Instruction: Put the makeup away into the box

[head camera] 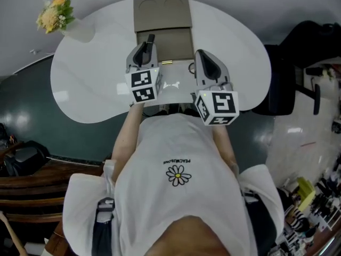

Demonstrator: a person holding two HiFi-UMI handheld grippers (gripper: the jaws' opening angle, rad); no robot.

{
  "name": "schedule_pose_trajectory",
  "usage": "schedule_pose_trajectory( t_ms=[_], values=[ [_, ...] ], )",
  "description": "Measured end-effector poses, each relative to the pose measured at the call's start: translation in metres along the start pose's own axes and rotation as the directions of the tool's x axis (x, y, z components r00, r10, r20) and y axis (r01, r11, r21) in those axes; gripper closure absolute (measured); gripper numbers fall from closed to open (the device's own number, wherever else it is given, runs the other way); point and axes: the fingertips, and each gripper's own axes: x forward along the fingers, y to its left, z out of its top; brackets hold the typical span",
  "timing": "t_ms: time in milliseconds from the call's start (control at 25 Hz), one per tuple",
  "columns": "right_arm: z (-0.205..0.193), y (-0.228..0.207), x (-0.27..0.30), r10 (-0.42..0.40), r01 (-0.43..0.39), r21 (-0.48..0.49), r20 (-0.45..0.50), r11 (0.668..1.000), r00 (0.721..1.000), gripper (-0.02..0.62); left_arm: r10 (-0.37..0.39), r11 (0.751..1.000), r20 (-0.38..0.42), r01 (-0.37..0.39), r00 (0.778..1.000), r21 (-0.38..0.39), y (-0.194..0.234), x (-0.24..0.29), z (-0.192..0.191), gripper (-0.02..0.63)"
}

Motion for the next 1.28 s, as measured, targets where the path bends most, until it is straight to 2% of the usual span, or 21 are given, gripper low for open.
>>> schedule_pose_trajectory(
  t_ms=[80, 160, 360, 640, 840, 1000, 1080, 1280],
  values=[
    [-0.002, -0.004, -0.001, -0.013, 0.013, 0.002, -0.005, 1.0, 1.0, 0.565, -0.005, 0.999, -0.097, 0.001, 0.995, -0.045, 0.0, 0.019, -0.023, 0.499],
    [-0.002, -0.008, -0.004, -0.026, 0.026, 0.008, -0.008, 1.0, 1.0, 0.565, 0.005, 0.999, -0.179, -0.014, 0.984, -0.048, 0.001, 0.035, -0.042, 0.5],
    [-0.002, -0.018, -0.012, -0.063, 0.063, 0.015, -0.008, 0.998, 0.998, 0.565, 0.036, 0.999, -0.291, -0.043, 0.956, -0.016, 0.005, 0.057, -0.069, 0.499],
    [-0.005, -0.036, -0.023, -0.118, 0.118, 0.025, -0.009, 0.993, 0.993, 0.565, 0.045, 0.998, -0.353, -0.053, 0.935, -0.014, 0.01, 0.07, -0.083, 0.499],
    [-0.007, -0.035, -0.023, -0.114, 0.115, 0.023, -0.013, 0.993, 0.993, 0.565, 0.051, 0.999, -0.406, -0.054, 0.912, 0.005, 0.007, 0.073, -0.088, 0.495],
    [-0.008, -0.03, -0.023, -0.096, 0.097, 0.021, -0.018, 0.995, 0.995, 0.565, 0.043, 0.998, -0.422, -0.057, 0.905, -0.019, 0.007, 0.073, -0.089, 0.493],
    [-0.01, -0.029, -0.022, -0.09, 0.091, 0.023, -0.022, 0.996, 0.996, 0.565, 0.028, 0.999, -0.432, -0.042, 0.901, -0.024, 0.004, 0.074, -0.09, 0.459],
    [-0.013, -0.026, -0.022, -0.083, 0.084, 0.025, -0.029, 0.996, 0.996, 0.566, 0.022, 1.0, -0.438, -0.026, 0.899, -0.002, 0.001, 0.074, -0.09, 0.449]
  ],
)
